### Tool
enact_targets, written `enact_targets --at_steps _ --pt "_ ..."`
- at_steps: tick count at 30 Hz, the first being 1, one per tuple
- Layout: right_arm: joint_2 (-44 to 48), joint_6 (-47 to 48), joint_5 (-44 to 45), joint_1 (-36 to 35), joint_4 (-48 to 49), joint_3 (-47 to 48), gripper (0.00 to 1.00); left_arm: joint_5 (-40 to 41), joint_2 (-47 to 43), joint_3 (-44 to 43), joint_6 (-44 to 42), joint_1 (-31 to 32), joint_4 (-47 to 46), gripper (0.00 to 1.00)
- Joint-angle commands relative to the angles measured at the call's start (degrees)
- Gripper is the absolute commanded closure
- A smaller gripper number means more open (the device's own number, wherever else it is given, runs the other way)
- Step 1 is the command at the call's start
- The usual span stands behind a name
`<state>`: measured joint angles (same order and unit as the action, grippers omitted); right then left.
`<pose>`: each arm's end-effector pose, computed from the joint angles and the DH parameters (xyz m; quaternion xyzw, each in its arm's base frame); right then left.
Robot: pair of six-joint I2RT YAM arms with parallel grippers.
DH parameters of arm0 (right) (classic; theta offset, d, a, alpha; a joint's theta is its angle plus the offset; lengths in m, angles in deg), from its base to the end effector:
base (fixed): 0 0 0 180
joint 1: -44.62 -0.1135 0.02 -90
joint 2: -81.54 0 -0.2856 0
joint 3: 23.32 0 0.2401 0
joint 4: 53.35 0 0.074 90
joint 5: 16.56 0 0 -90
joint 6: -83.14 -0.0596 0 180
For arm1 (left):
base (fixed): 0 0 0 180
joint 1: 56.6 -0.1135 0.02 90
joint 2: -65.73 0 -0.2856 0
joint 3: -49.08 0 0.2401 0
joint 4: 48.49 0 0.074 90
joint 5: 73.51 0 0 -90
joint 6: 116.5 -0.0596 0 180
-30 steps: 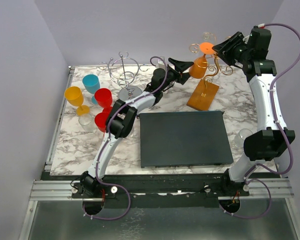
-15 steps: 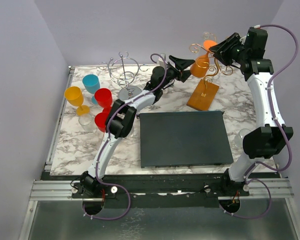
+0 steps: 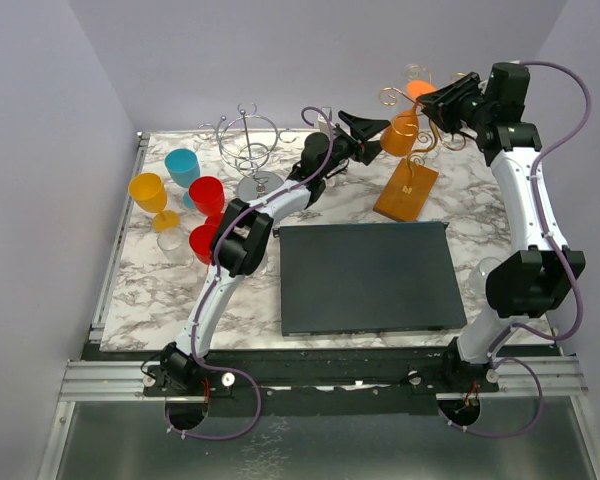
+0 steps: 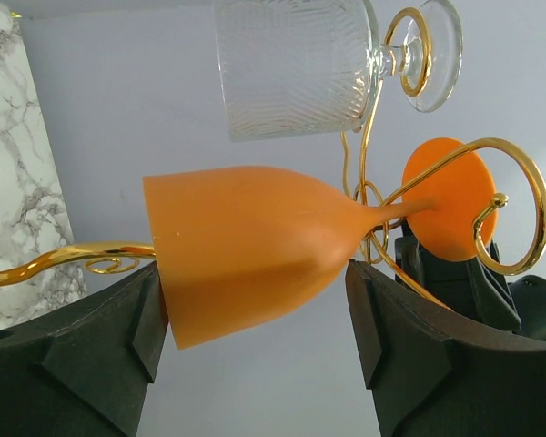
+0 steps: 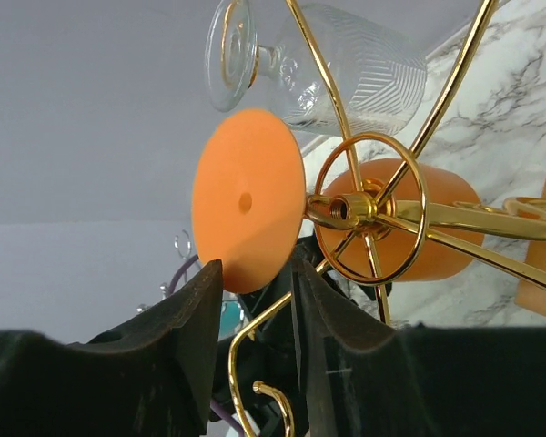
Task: Take the wine glass off the wine glass rack
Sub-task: Pick up the wine glass from the wine rack.
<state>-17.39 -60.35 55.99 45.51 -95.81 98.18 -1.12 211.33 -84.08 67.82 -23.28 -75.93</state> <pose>0.4093 0.0115 0.4433 0.2922 0.7595 0.3629 0.4539 0.5052 -0.3537 0.2570 -0.2007 0.5800 -0.7447 0.2623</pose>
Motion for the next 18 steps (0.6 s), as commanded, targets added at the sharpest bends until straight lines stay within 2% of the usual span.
enact_targets --at_steps 1,8,18 --pt "2.0 -6.0 1.5 0.5 4.4 -3.9 0.62 -1.5 0.5 -2.0 0.9 -0.2 -2.9 0.19" --pt "6.2 -12.1 3.9 0.5 11.7 -12.1 0.61 -1.7 0.6 -1.6 1.2 -0.3 -3.5 0.19" --pt "5.0 -17.1 2.5 0.5 15.2 -13.4 0.61 -2.0 0.8 -1.9 1.6 -0.3 -3.9 0.19"
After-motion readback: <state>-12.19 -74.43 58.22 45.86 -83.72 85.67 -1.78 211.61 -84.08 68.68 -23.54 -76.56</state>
